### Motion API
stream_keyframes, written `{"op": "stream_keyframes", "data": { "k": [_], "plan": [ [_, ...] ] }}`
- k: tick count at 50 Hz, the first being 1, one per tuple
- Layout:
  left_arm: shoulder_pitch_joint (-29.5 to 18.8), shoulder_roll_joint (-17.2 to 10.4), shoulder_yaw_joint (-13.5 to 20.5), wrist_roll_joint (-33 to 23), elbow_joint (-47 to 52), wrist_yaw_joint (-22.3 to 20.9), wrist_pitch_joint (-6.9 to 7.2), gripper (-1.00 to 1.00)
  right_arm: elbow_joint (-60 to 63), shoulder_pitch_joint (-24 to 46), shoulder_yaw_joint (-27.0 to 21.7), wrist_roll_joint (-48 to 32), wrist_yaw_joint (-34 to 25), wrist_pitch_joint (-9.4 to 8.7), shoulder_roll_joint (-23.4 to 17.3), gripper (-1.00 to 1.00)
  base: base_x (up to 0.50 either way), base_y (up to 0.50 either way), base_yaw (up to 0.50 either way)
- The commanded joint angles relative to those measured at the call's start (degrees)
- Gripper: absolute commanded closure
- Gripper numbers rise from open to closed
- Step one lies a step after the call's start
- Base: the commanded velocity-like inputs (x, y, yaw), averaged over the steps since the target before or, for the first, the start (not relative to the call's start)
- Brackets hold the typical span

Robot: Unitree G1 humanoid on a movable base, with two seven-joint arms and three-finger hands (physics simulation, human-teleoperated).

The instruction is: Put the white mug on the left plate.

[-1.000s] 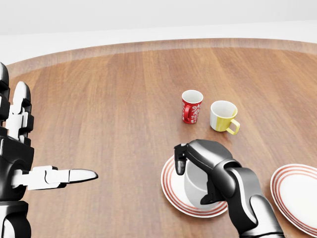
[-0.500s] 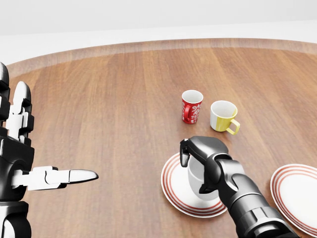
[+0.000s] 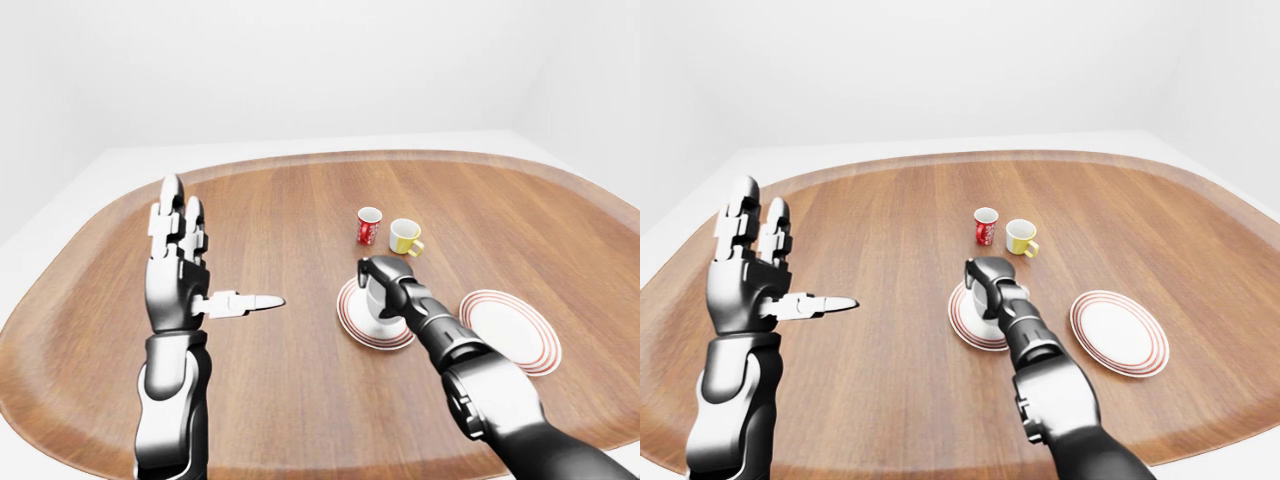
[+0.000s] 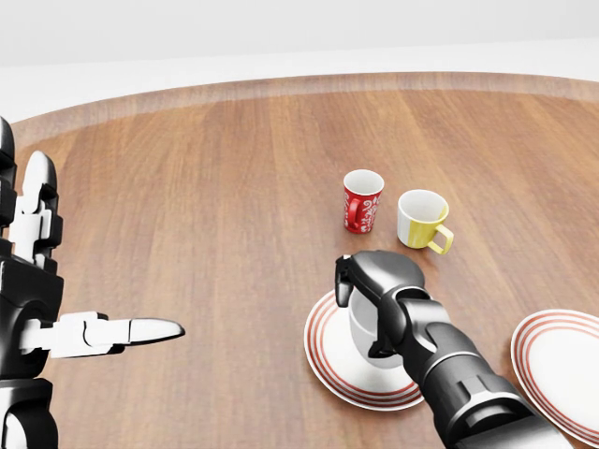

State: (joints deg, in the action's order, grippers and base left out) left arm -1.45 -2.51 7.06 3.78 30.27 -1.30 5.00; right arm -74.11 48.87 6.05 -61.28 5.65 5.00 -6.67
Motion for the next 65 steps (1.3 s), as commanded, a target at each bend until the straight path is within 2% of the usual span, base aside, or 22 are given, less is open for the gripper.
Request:
{"op": "stream_keyframes", "data": {
  "k": [1,17,50,51,52,54,63,65],
  "plan": [
    [-0.07,-0.05,0.13,0.14,0.27,0.03,0.0,-1.0,-1.61,0.5,-0.35,-0.86,2.95,0.0,0.26,1.0,0.0,0.0,0.0],
    [-0.1,-0.07,0.23,0.22,0.44,0.04,0.0,-1.0,-2.65,-1.66,-0.82,-0.35,6.09,0.0,0.02,1.0,0.0,0.0,0.0],
    [0.03,-0.08,0.25,0.21,-0.04,0.03,0.0,-1.0,-2.71,-2.14,-0.99,0.03,6.64,0.0,-0.06,1.0,0.0,0.0,0.0],
    [0.02,-0.07,0.25,0.22,-0.04,0.02,0.0,-1.0,-2.72,-2.25,-0.95,0.03,6.6,0.0,-0.09,0.76,0.0,0.0,0.0],
    [-0.03,-0.1,0.32,0.26,-0.03,0.02,0.0,-1.0,-2.74,-2.4,-0.92,-0.02,6.73,0.0,-0.2,0.12,0.0,0.0,0.0],
    [-0.08,-0.11,0.36,0.28,-0.12,0.05,0.0,-1.0,-2.77,-2.5,-1.06,0.18,6.3,0.0,-0.31,-1.0,0.0,0.0,0.0],
    [-0.09,-0.13,0.44,0.33,-0.21,0.11,0.0,-1.0,-2.85,-3.38,-1.03,0.45,5.24,0.0,-0.51,-1.0,0.0,0.0,0.0],
    [-0.02,-0.09,0.33,0.26,-0.14,0.16,0.0,-1.0,-3.02,-5.03,-1.21,0.94,2.92,0.0,-0.41,-1.0,0.0,0.0,0.0]
  ]
}}
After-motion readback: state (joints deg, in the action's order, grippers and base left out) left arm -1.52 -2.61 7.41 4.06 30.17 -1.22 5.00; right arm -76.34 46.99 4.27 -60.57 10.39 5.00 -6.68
